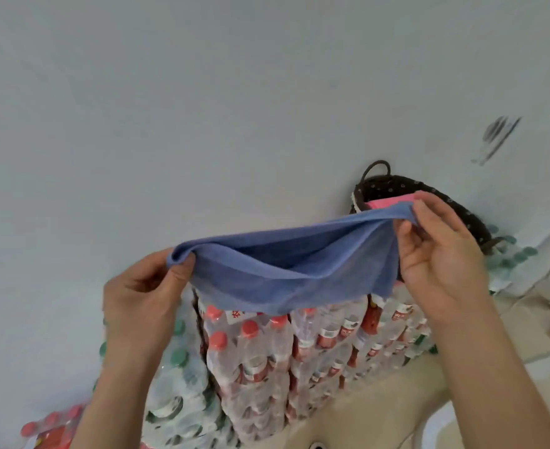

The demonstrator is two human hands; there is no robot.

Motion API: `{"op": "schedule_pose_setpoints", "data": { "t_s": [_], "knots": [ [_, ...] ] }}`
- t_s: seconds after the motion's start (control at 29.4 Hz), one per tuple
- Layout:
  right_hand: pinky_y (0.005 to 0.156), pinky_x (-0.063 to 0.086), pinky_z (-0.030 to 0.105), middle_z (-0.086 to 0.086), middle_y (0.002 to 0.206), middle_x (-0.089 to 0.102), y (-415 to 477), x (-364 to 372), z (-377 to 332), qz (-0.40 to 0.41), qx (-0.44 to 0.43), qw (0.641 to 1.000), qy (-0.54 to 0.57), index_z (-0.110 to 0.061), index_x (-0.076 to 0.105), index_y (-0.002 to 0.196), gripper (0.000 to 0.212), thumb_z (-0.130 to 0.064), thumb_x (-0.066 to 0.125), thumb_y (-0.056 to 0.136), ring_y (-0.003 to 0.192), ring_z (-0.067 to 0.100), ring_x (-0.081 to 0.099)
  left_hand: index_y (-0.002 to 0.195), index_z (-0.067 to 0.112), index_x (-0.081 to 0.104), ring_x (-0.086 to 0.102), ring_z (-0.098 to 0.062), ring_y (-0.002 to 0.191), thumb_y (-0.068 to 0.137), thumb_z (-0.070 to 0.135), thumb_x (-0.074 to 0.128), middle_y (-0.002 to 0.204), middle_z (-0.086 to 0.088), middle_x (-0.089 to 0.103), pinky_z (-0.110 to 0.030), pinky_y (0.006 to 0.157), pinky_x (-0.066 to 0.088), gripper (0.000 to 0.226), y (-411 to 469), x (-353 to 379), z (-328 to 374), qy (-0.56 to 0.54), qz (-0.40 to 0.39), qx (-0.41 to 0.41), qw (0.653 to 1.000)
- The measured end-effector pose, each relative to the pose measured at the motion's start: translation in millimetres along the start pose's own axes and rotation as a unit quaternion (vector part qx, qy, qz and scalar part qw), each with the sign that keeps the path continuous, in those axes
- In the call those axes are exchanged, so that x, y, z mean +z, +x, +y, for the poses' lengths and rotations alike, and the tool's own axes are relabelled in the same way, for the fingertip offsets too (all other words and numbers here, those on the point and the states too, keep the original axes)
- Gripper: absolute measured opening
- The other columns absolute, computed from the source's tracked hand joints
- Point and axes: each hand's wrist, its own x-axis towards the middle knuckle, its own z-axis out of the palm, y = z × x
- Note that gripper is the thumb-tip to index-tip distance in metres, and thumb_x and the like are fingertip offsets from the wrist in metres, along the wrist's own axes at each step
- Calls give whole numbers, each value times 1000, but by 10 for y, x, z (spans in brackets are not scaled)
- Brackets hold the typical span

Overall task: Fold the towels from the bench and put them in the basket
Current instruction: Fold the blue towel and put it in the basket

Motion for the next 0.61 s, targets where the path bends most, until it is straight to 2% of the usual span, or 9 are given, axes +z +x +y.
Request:
{"op": "schedule_pose_setpoints", "data": {
  "t_s": [0.07,0.1,0.17,0.24,0.27,0.34,0.41,0.51,0.61],
  "knots": [
    [81,53,19,5,90,73,-203,308,-305,-79,-47,996,-15,-7,64,106,36,1,64,71,96,17,69,75,27,71,52,-3,64,89,40,60,65,15,62,-17,57,42,22,58,-158,293,-52,27,47,997],
    [83,53,21,5,93,75,-261,404,-396,-90,-79,990,-67,-9,65,107,40,0,67,68,98,18,69,75,25,70,51,-6,64,90,40,59,66,14,61,-19,57,42,24,109,-189,361,-71,45,53,995],
    [74,56,22,-2,86,76,-201,463,-370,-64,-149,963,-217,-19,71,97,28,-2,72,75,85,12,72,76,24,70,51,-6,61,92,35,59,64,13,62,-18,54,43,22,250,-204,391,-88,72,43,993],
    [61,54,23,-4,69,72,-20,394,-108,-30,-188,918,-348,-21,72,81,11,-10,72,82,64,6,66,78,24,69,51,-3,55,92,30,60,60,12,65,-15,51,43,18,383,-186,193,-52,58,-1,997],
    [57,50,27,0,63,68,115,306,100,-31,-174,896,-408,-16,71,77,7,-16,71,84,59,6,59,80,24,69,51,-5,55,92,28,61,60,11,66,-17,51,44,15,436,-165,25,-31,40,-33,998],
    [58,42,34,17,64,60,444,21,628,-53,-88,842,-529,-3,65,77,22,-24,67,84,61,12,49,89,23,67,55,-13,60,92,26,61,64,5,69,-25,57,47,8,513,-91,-424,17,16,-104,994],
    [62,47,38,22,72,65,723,-311,1152,-85,35,808,-583,-1,66,74,21,-19,66,84,66,18,56,99,18,63,63,-23,72,93,23,59,75,-2,69,-31,63,47,9,542,0,-956,88,26,-163,982],
    [68,51,30,6,79,69,926,-603,1606,-107,169,797,-570,-15,69,73,14,-10,66,86,78,21,65,110,11,57,62,-30,92,94,17,54,94,-9,66,-34,78,43,18,549,97,-1605,210,43,-208,955],
    [52,46,18,0,78,69,1012,-663,1725,-97,222,806,-540,-15,70,80,10,-11,65,88,62,5,63,120,11,53,59,-36,97,93,11,48,108,-17,64,-41,86,43,27,617,85,-1927,322,39,-208,923]
  ]
}}
